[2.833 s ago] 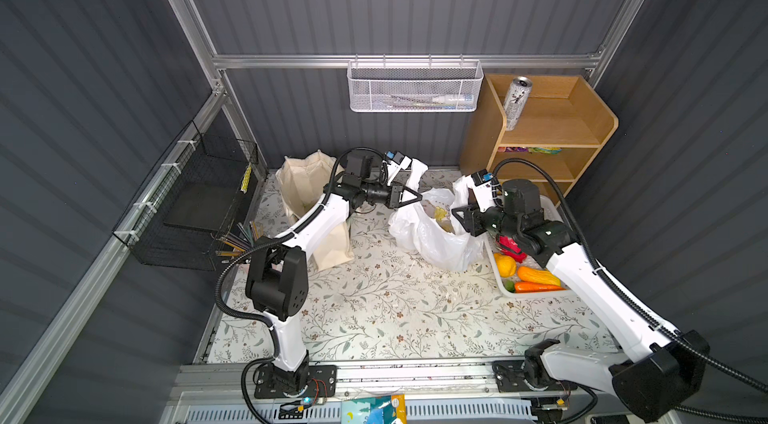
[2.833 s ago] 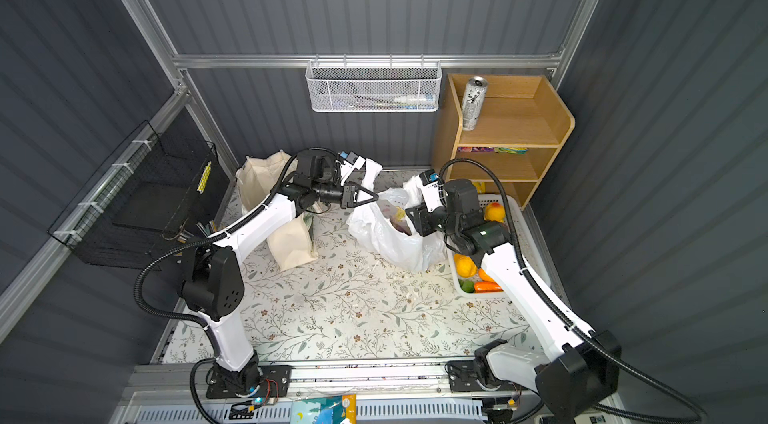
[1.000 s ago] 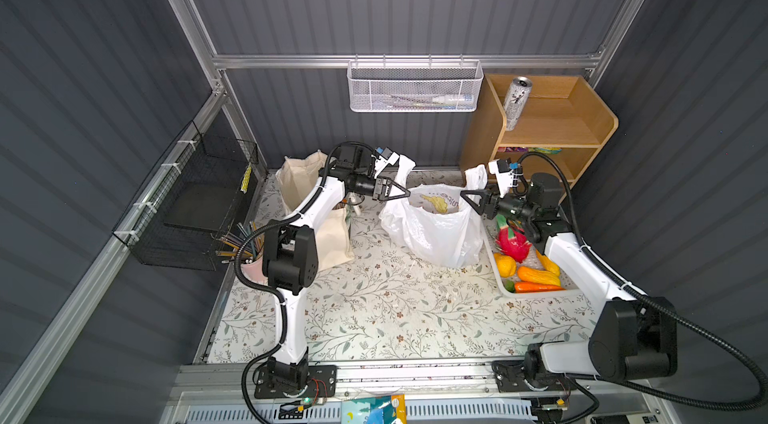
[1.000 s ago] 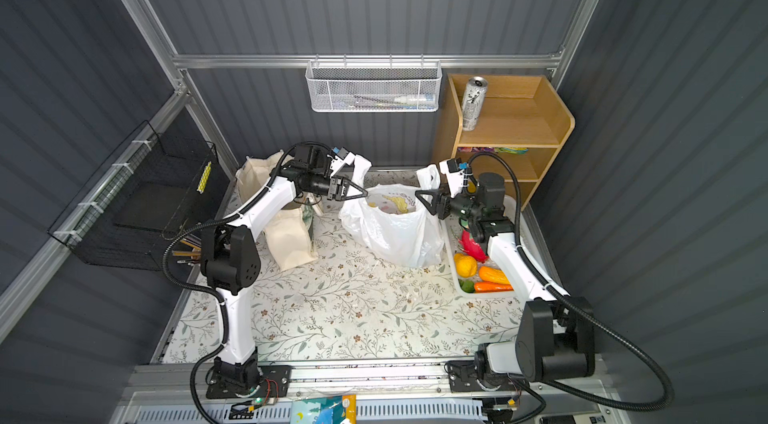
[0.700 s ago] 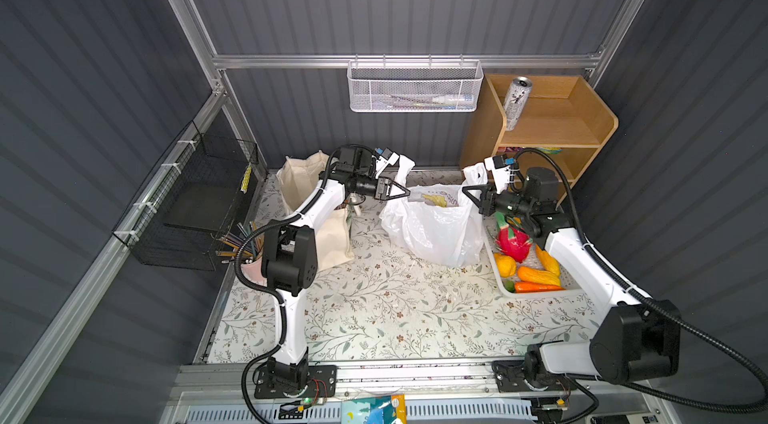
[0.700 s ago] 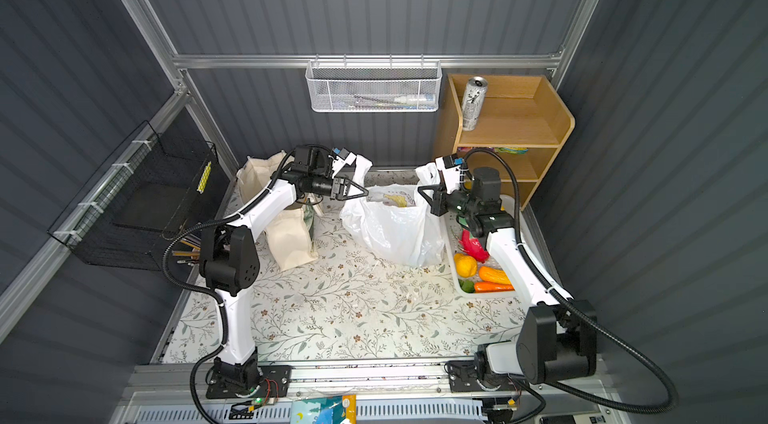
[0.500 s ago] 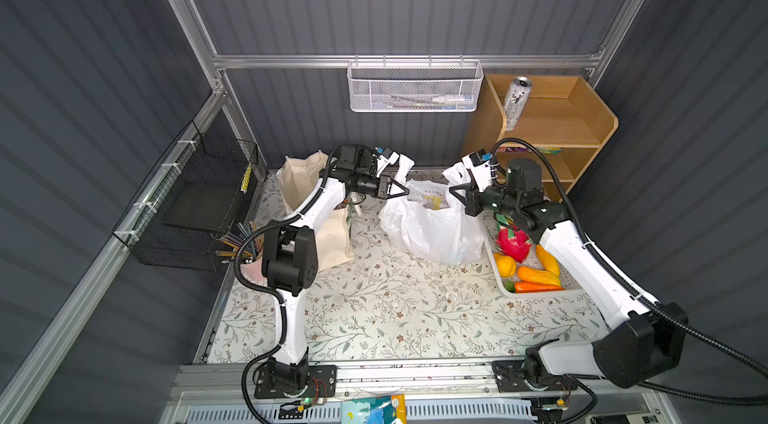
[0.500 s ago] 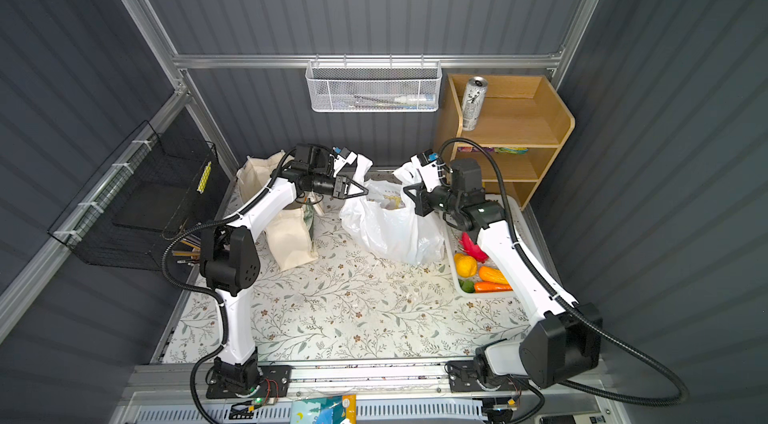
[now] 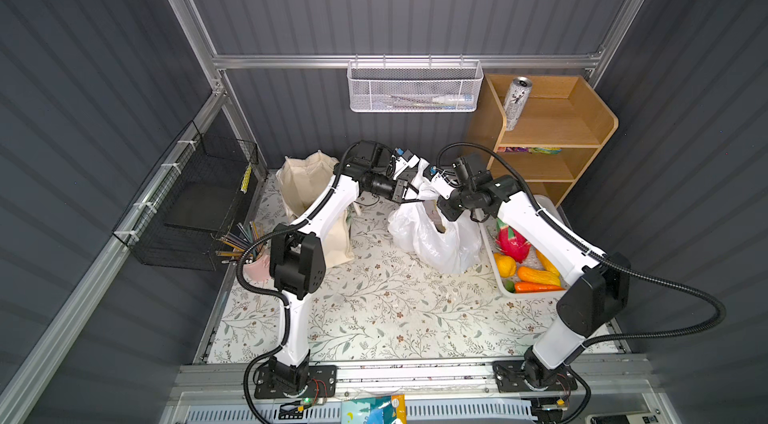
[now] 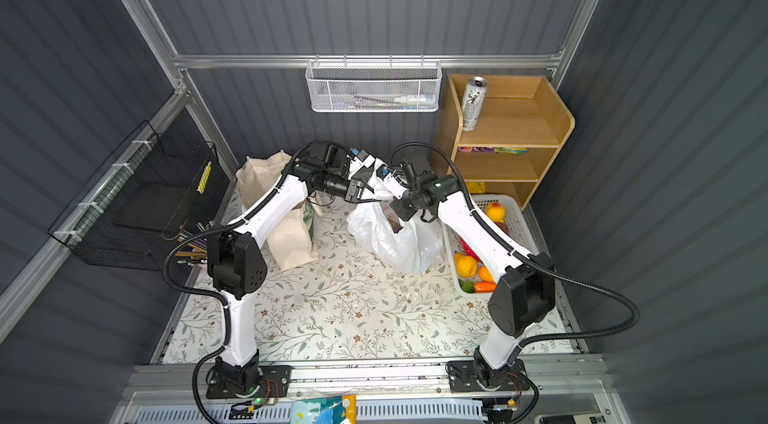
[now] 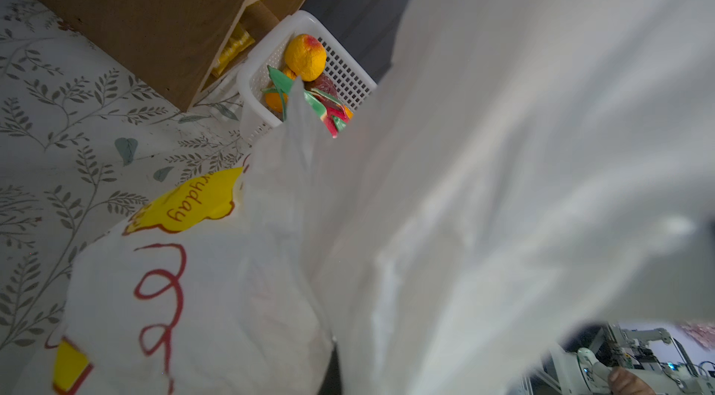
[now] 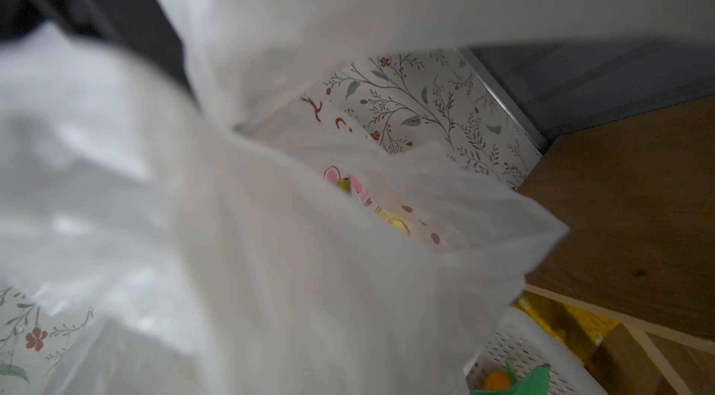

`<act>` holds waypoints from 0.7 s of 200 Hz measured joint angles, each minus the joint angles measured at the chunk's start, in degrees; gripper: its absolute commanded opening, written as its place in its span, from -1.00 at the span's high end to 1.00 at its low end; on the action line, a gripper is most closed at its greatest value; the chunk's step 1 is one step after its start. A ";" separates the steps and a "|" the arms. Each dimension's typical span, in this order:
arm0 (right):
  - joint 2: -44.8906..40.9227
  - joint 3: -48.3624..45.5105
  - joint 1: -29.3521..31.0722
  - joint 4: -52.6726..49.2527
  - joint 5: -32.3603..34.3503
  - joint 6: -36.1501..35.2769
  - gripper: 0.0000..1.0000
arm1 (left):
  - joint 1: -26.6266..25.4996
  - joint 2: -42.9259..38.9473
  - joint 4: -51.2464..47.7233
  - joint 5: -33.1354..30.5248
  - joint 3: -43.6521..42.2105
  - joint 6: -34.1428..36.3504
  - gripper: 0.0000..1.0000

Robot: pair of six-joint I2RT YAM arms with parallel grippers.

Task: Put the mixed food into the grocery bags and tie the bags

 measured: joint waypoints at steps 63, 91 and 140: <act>0.13 3.37 1.36 -3.52 0.48 -2.01 1.00 | -0.35 0.42 -5.66 0.00 0.07 7.58 0.77; 0.31 4.02 1.31 -3.96 0.63 -2.01 1.00 | -0.26 0.42 -9.18 -0.07 0.09 13.60 0.49; 2.49 4.92 1.31 -4.46 0.61 -1.86 1.00 | 1.70 0.39 -14.56 1.92 0.07 22.58 0.29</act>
